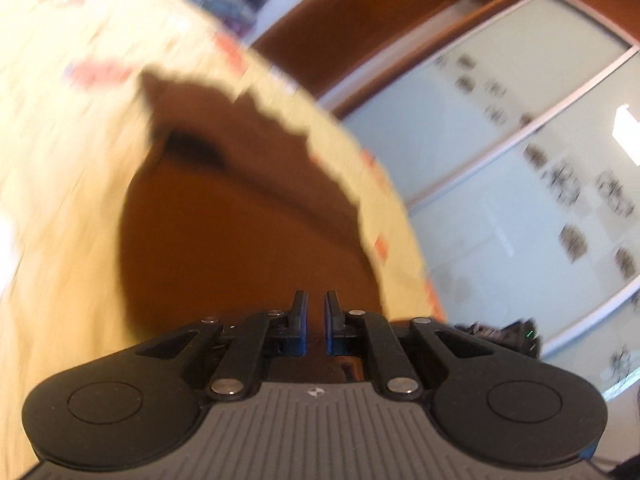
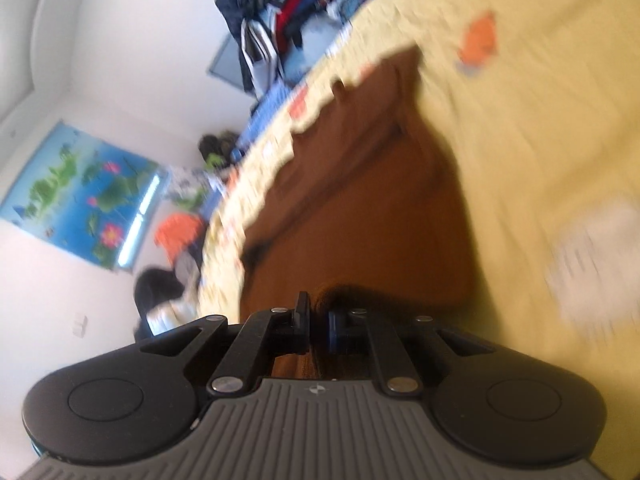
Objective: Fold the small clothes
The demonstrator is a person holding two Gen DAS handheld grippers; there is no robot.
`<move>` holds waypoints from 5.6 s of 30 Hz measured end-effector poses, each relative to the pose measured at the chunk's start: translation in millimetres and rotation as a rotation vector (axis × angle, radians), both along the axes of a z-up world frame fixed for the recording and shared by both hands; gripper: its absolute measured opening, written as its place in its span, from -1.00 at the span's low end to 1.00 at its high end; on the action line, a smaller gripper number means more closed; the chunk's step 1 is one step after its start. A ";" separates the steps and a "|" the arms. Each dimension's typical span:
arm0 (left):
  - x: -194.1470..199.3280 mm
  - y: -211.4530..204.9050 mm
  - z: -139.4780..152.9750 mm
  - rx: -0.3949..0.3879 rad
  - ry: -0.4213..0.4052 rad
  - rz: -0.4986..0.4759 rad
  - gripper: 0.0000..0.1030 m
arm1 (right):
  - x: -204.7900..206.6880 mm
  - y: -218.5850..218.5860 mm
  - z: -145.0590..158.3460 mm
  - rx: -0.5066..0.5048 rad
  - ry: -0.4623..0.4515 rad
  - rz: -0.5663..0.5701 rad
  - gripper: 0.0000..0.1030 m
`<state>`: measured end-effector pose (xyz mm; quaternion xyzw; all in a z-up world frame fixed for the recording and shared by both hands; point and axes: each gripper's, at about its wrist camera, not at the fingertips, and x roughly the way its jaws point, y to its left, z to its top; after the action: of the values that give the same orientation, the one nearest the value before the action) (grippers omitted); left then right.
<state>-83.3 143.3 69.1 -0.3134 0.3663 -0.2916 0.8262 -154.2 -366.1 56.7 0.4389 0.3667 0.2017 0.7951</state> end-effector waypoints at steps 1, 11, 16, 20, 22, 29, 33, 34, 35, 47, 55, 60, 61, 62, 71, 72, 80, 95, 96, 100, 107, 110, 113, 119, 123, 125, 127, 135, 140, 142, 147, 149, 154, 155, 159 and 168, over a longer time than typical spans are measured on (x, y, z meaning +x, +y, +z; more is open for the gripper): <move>14.0 -2.9 6.9 -0.007 -0.025 0.006 -0.84 | 14.4 -1.1 2.3 0.008 -0.015 -0.010 -0.70; 152.1 -43.3 47.9 0.081 -0.137 -0.047 -0.84 | 182.1 -3.7 -0.5 0.126 -0.032 -0.086 -0.69; 125.6 -68.5 32.2 0.284 -0.176 -0.164 -0.34 | 188.4 2.7 -15.9 0.076 -0.007 -0.020 -0.69; 95.7 -87.9 6.3 0.448 -0.218 -0.211 0.59 | 175.2 -5.9 -29.6 0.073 0.030 -0.033 -0.69; 91.3 -102.7 -6.2 0.489 -0.199 -0.281 0.59 | 172.3 -8.4 -30.9 0.072 0.035 -0.037 -0.69; 93.4 -134.5 -25.3 0.592 -0.135 -0.349 -0.38 | 168.4 -6.9 -21.7 0.052 0.020 -0.024 -0.69; 93.2 -120.7 -16.3 0.534 -0.139 -0.323 -0.40 | 165.5 -11.1 -20.8 0.048 0.018 -0.029 -0.69; 93.1 -116.7 -14.3 0.514 -0.140 -0.319 -0.40 | 164.4 -12.9 -22.3 0.049 0.021 -0.031 -0.69; 93.7 -113.4 -12.9 0.496 -0.137 -0.314 -0.40 | 163.7 -14.5 -24.1 0.052 0.025 -0.034 -0.69; 91.4 -111.6 -19.7 0.538 -0.140 -0.229 -0.91 | 156.5 -18.7 -34.9 0.049 0.053 -0.038 -0.69; 91.9 -85.9 8.5 0.425 -0.201 -0.118 -0.93 | 157.5 -21.8 -32.1 0.075 0.033 -0.047 -0.68; 123.0 -56.1 41.5 0.329 -0.278 0.001 -0.93 | 178.7 -28.8 -18.0 0.096 -0.007 -0.065 -0.68; 135.4 -49.7 47.4 0.323 -0.296 0.044 -0.93 | 188.6 -31.6 -16.5 0.109 -0.010 -0.071 -0.68; 151.0 -42.2 51.4 0.303 -0.299 0.085 -0.93 | 200.2 -34.3 -16.0 0.121 -0.011 -0.081 -0.68; 278.1 -8.5 -17.4 0.381 -0.079 0.428 -0.92 | 298.2 -45.6 -52.9 0.058 0.121 -0.269 0.39; 271.9 0.3 -22.7 0.339 -0.035 0.456 -0.92 | 293.4 -44.1 -50.5 0.040 0.103 -0.279 0.39; 142.8 41.0 -54.2 0.185 0.083 0.496 0.08 | 208.2 -34.8 -36.0 -0.502 0.071 -0.207 0.58; 157.7 3.5 -72.3 0.142 0.242 0.344 -0.79 | 187.5 6.5 -48.3 -0.315 0.100 -0.017 -0.50; 155.4 2.3 -70.7 0.162 0.228 0.344 -0.81 | 186.0 5.7 -48.9 -0.309 0.102 -0.019 -0.54; 132.3 6.3 -59.1 0.119 0.196 0.351 -0.85 | 165.8 0.1 -38.9 -0.279 0.058 -0.012 -0.65; 35.9 9.0 -40.0 0.108 0.172 0.260 -0.85 | 79.0 -8.7 -18.5 -0.329 0.015 0.067 -0.67; 3.1 10.9 -48.9 0.201 0.194 0.229 -0.77 | 39.4 -11.2 -29.7 -0.308 0.061 0.086 -0.63; 6.0 23.8 -35.2 0.333 0.136 0.262 -0.69 | 30.8 -10.4 -31.1 -0.393 0.091 0.035 0.12; 75.8 25.0 35.4 0.426 -0.135 0.391 0.76 | 96.0 -18.4 13.7 -0.448 -0.110 -0.116 0.47; 148.1 -33.9 17.7 0.552 -0.112 0.303 0.73 | 177.2 6.5 6.1 -0.513 -0.086 -0.060 0.47; 175.1 -61.0 -5.7 0.604 -0.074 0.234 0.58 | 213.7 23.2 -7.5 -0.575 -0.024 -0.010 0.44; 184.4 -75.5 -30.7 0.650 -0.013 0.196 0.22 | 237.1 37.1 -21.2 -0.639 0.036 0.024 0.32; 188.4 -61.6 -31.1 0.598 -0.034 0.245 -0.91 | 229.6 48.8 -14.8 -0.614 -0.077 0.063 -0.68; 187.8 -69.8 -9.8 0.680 -0.163 0.275 -0.91 | 224.3 23.6 -1.2 -0.565 -0.126 -0.053 -0.70; 202.8 -74.4 -29.9 0.730 -0.110 0.265 -0.91 | 236.6 25.5 -21.0 -0.603 -0.059 -0.052 -0.70; 198.5 -75.5 -51.4 0.759 -0.109 0.268 -0.87 | 229.8 43.7 -35.5 -0.685 -0.068 -0.065 -0.36; 192.9 -75.1 -44.0 0.784 -0.104 0.269 -0.86 | 224.9 46.2 -27.8 -0.696 -0.071 -0.062 0.01; 167.9 -86.5 -13.6 0.774 -0.172 0.300 -0.79 | 194.2 60.3 7.4 -0.725 -0.220 -0.101 0.40; 167.6 -91.8 -13.4 0.756 -0.169 0.285 -0.66 | 193.0 65.9 7.6 -0.725 -0.230 -0.085 0.42; 177.6 -112.0 -42.8 0.790 -0.113 0.241 -0.25 | 206.8 92.2 -16.0 -0.820 -0.187 -0.005 0.40; 179.3 -103.8 -60.6 0.777 -0.162 0.260 0.06 | 218.6 90.7 -46.2 -0.945 -0.183 -0.005 0.67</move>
<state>96.0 39.5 8.6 0.0019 0.3403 -0.0489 0.9390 64.4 -275.4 10.5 0.0110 0.3458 0.0489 0.9370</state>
